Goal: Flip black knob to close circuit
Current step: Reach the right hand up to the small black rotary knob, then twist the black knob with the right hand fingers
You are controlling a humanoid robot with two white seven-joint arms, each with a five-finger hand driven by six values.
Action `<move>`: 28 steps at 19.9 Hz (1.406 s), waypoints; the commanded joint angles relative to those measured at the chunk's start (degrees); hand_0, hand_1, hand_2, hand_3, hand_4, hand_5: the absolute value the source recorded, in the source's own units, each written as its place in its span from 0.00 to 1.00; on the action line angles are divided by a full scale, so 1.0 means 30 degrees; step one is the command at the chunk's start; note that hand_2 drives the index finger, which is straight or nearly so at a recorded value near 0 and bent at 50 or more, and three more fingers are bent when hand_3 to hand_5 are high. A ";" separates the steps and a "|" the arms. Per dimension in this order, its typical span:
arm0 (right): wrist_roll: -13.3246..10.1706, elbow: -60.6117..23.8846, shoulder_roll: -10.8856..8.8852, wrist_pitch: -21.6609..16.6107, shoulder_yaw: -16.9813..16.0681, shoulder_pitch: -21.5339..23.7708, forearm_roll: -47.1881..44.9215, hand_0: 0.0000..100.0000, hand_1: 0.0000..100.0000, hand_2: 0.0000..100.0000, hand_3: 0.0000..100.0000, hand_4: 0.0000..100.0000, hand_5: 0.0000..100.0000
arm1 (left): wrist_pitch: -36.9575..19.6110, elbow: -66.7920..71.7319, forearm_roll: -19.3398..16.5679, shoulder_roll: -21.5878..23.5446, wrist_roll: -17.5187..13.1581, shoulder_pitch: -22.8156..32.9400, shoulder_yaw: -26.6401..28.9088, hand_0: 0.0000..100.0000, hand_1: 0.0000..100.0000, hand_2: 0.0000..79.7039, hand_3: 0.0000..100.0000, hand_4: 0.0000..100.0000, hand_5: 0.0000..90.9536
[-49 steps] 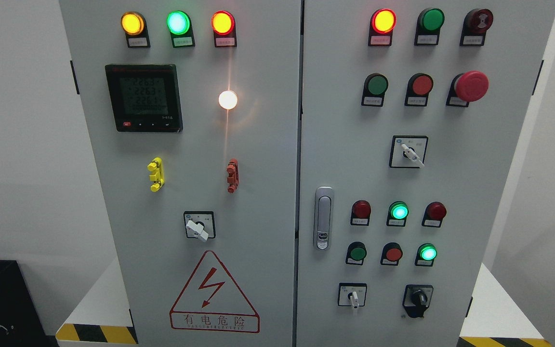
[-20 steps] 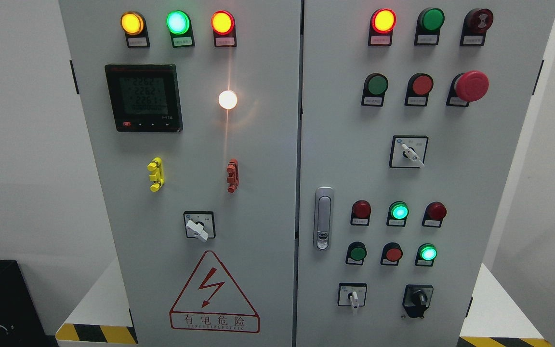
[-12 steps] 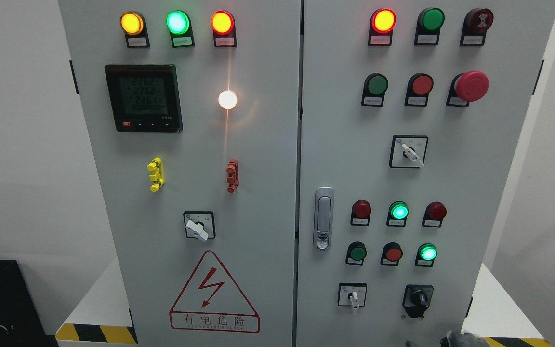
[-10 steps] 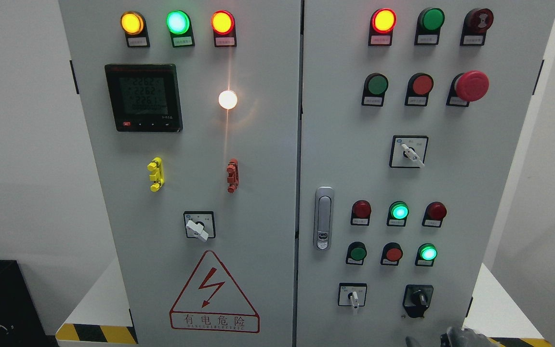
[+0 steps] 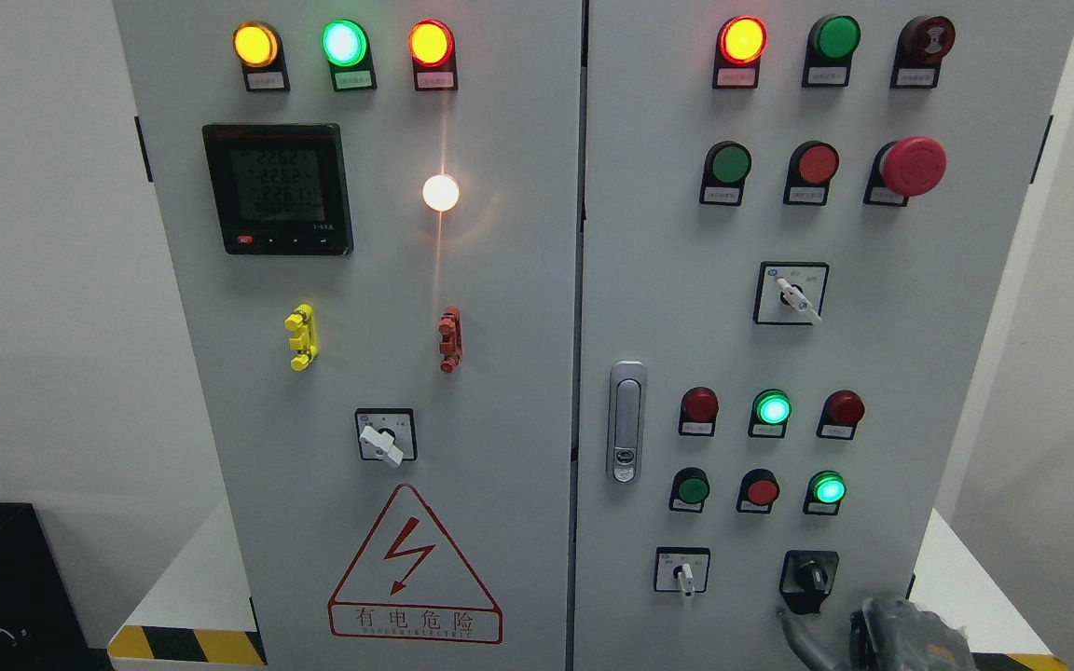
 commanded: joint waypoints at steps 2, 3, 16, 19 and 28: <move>0.0109 -0.0136 0.0281 0.0065 -0.0205 -0.0300 0.0312 0.00 0.00 0.91 1.00 0.94 0.96 | 0.0000 0.0000 0.0000 0.0000 0.0012 0.0000 0.0000 0.12 0.56 0.00 0.00 0.00 0.00; 0.0109 -0.0136 0.0281 0.0065 -0.0176 -0.0300 0.0341 0.00 0.00 0.91 1.00 0.94 0.96 | 0.0000 0.0000 0.0000 0.0000 0.0012 0.0000 0.0000 0.12 0.56 0.00 0.00 0.00 0.00; -0.0096 -0.0019 0.0486 0.0446 -0.0380 -0.0564 0.0869 0.00 0.00 0.89 1.00 0.94 0.97 | 0.0000 0.0000 0.0000 0.0000 0.0012 0.0000 0.0000 0.12 0.56 0.00 0.00 0.00 0.00; -0.0096 0.0040 0.0486 0.0446 -0.0526 -0.0564 0.0869 0.00 0.00 0.88 1.00 0.94 0.97 | 0.0000 0.0000 0.0000 0.0000 0.0012 0.0000 0.0000 0.12 0.56 0.00 0.00 0.00 0.00; -0.0125 0.0303 0.0457 0.0416 -0.0791 -0.0564 0.0869 0.00 0.00 0.87 1.00 0.93 0.96 | 0.0000 0.0000 0.0000 0.0000 0.0012 0.0000 0.0000 0.12 0.56 0.00 0.00 0.00 0.00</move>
